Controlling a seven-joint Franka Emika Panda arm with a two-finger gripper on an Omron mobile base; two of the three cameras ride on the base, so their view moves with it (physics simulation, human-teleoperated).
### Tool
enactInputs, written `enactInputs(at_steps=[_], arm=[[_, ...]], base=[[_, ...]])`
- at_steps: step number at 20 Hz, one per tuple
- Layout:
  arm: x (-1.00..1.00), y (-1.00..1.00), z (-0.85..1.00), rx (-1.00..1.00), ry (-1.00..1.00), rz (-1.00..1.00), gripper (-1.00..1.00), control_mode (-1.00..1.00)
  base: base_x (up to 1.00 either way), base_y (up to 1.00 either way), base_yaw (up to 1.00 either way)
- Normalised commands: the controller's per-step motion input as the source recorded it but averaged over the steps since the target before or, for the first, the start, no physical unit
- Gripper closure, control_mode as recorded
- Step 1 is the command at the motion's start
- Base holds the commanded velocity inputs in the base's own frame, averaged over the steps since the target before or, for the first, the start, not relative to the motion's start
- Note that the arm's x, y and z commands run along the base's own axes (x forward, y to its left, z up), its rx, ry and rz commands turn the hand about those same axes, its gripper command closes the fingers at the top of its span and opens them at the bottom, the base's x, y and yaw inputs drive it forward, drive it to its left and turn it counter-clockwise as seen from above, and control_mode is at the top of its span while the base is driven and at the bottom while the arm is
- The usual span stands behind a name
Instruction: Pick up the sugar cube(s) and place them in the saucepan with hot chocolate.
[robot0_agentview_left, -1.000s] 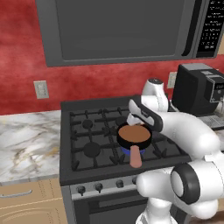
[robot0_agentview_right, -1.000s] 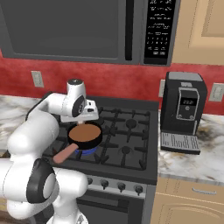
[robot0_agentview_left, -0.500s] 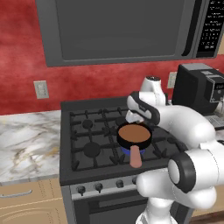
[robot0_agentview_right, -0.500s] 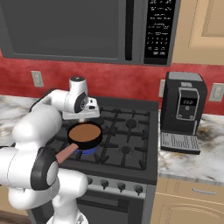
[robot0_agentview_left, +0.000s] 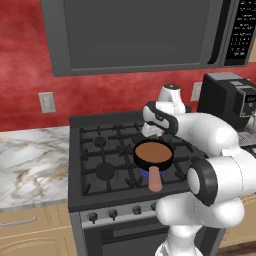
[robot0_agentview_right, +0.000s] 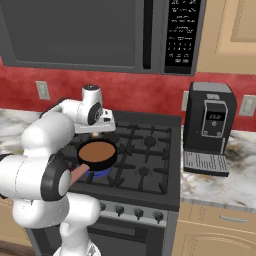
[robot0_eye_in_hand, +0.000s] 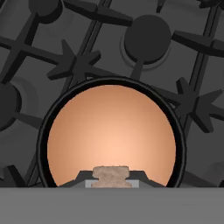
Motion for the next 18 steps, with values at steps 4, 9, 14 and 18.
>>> enactInputs(at_steps=[4, 9, 14, 18], arm=[[0.2, 0.0, -0.11, 0.0, 0.0, 0.0, 1.0, -1.0], [-0.05, 0.0, -0.11, -0.03, 0.0, 0.0, 1.0, -1.0], [-0.03, 0.0, -0.05, -0.01, 0.07, 0.0, 1.0, -1.0], [0.0, 0.09, -0.11, -0.01, 0.06, 0.0, 1.0, -1.0]], base=[[0.0, 0.0, 0.0], [0.0, 0.0, 0.0], [0.0, 0.0, 0.0], [0.0, 0.0, 0.0]])
